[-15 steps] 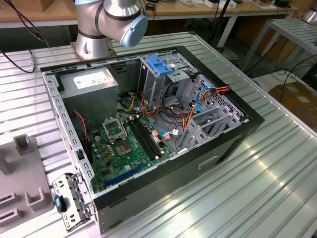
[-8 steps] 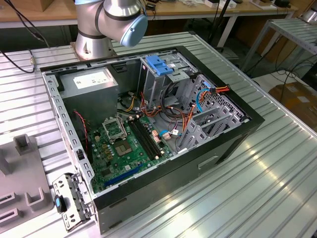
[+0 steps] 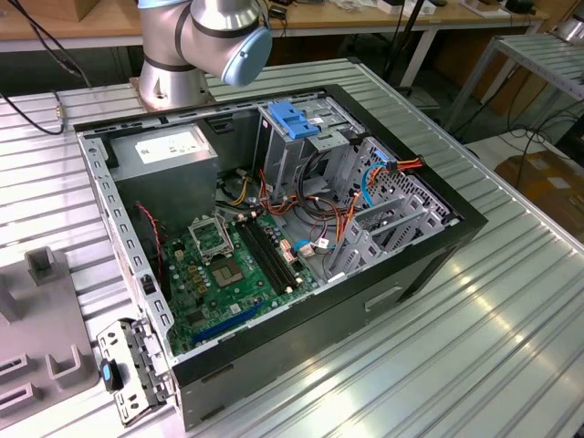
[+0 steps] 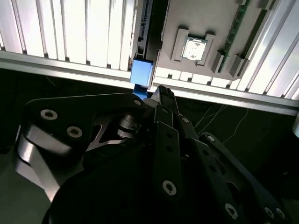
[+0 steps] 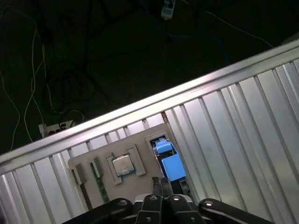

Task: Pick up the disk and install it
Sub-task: 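Pick up the disk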

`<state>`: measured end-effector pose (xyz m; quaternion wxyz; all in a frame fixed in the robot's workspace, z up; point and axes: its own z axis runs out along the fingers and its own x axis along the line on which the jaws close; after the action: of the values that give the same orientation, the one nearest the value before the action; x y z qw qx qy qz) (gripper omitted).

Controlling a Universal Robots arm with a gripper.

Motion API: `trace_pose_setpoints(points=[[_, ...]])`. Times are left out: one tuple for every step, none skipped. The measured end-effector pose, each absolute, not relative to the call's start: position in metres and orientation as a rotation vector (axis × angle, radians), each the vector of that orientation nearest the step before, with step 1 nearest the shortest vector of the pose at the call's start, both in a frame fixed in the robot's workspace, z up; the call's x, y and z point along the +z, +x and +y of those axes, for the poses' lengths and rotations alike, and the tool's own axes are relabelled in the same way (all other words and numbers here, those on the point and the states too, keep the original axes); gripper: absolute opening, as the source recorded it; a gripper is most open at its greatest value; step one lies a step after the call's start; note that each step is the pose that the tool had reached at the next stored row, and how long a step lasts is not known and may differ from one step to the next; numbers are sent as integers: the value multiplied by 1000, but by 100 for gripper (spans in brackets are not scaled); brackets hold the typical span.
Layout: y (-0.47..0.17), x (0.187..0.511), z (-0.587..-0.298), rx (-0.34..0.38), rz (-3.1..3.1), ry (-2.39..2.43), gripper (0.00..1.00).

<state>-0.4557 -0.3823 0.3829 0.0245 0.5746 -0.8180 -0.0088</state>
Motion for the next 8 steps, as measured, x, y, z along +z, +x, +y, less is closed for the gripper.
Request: trace_pose_setpoints(points=[[-456,383,-382,-27,-2517,1797,11],[-456,383,-382,-26,-2504,1814,11],[-456,383,-382,-25,-2486,1839,11],[-456,383,-382,-25,-2470,1860,11],[-456,382,-382,-24,-2447,1889,11],[-456,382,-382,-23,-2429,1912,11],[-456,382,-382,-21,-2408,1940,11],[-456,381,-382,-20,-2402,1948,11]])
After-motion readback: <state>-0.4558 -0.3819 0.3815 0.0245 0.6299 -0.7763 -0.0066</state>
